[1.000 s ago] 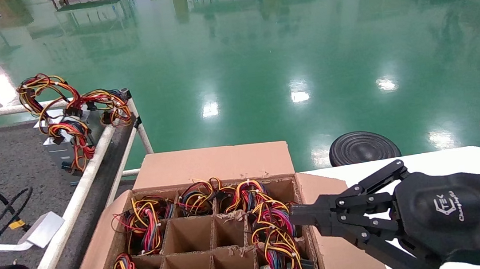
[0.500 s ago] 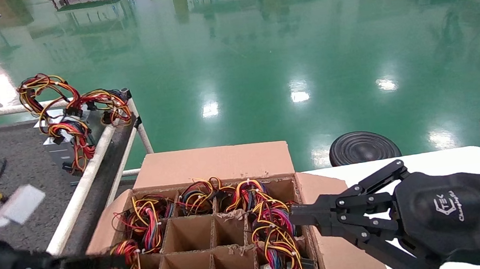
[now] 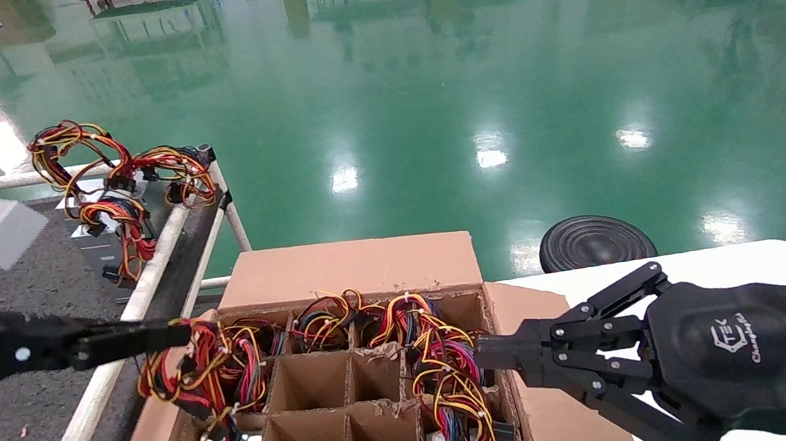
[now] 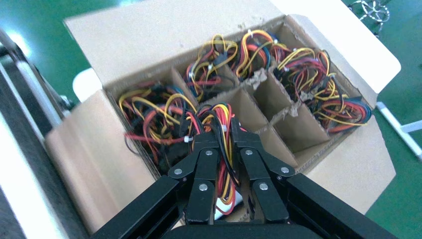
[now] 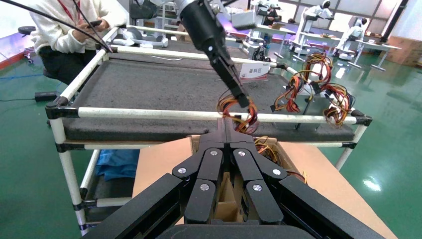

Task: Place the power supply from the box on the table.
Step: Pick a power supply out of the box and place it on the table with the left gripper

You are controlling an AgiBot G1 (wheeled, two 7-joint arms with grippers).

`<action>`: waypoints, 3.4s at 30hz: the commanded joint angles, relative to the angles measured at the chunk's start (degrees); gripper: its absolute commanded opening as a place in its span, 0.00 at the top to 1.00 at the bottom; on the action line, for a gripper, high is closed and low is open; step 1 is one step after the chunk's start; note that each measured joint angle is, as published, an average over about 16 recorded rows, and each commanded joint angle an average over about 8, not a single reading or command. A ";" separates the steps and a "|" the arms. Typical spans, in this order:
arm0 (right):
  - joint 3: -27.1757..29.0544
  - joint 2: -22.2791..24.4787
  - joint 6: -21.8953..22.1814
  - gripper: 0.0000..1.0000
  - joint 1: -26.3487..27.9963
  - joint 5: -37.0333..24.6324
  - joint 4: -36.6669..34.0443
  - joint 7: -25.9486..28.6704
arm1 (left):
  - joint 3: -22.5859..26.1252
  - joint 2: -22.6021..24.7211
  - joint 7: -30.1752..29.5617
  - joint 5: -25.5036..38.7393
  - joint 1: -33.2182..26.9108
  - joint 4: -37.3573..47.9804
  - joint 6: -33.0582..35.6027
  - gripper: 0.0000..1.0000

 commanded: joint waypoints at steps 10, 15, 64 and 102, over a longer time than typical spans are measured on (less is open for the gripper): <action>0.00 0.00 0.00 1.00 0.00 0.00 0.00 0.00 | -2.34 2.07 0.89 3.58 -5.55 -0.79 1.61 1.00; 0.00 0.00 0.00 1.00 0.00 0.00 0.00 0.00 | -3.64 3.24 1.89 5.36 -7.94 -1.13 2.31 1.00; 0.00 0.00 0.00 1.00 0.00 0.00 0.00 0.00 | -9.45 14.23 15.66 23.77 -37.99 -2.45 14.90 1.00; 0.00 0.00 0.00 1.00 0.00 0.00 0.00 0.00 | 5.19 -1.19 17.22 40.63 -50.76 2.71 20.60 1.00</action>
